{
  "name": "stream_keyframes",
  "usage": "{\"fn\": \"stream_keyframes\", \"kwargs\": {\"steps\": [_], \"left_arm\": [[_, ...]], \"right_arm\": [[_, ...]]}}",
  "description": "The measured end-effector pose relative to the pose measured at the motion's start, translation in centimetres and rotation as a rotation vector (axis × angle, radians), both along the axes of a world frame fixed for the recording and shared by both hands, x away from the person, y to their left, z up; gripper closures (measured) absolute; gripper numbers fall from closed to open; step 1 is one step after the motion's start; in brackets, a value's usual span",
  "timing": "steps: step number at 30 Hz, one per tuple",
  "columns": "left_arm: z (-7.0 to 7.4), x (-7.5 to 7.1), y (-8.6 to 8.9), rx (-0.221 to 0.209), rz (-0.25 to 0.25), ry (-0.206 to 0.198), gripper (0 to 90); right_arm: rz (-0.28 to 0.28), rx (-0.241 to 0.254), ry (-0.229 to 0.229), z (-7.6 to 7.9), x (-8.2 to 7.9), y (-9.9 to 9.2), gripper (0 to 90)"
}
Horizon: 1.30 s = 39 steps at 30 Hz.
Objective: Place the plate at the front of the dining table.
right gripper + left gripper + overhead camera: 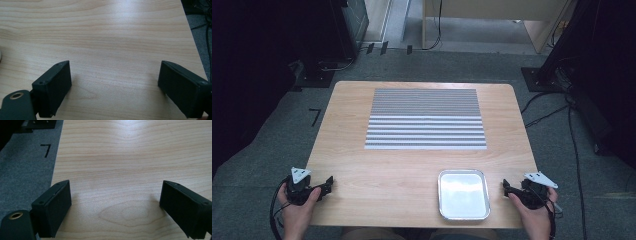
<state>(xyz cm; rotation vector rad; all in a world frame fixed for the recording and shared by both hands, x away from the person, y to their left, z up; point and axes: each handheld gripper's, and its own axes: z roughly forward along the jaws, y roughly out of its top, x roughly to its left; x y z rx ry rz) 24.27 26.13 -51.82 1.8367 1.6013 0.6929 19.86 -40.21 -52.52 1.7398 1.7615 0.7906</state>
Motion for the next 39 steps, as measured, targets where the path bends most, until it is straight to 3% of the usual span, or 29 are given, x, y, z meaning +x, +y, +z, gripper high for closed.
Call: {"fn": "stream_keyframes", "kwargs": {"steps": [14, 22, 31, 36, 39], "left_arm": [[0.0, 0.0, -0.1, 0.001, 0.003, 0.000, 10.3], [0.2, 0.0, -0.3, -0.006, 0.022, 0.001, 12.8], [0.6, -0.2, -1.3, -0.012, 0.015, -0.011, 12.8], [1.1, -0.4, -2.0, -0.057, 0.004, -0.019, 12.8], [1.3, -0.5, -2.2, -0.057, 0.002, -0.024, 12.9]], "right_arm": [[-0.004, -0.001, 0.000, 0.0, 0.0, 0.0, 11.0], [-0.056, 0.009, -0.008, 0.1, -0.2, -0.3, 17.2], [-0.071, 0.028, -0.031, 0.7, -0.5, -0.3, 18.9], [-0.076, 0.020, -0.048, 1.3, -0.6, 0.0, 17.4], [-0.077, 0.032, -0.054, 1.5, -0.7, 0.0, 17.4]]}}
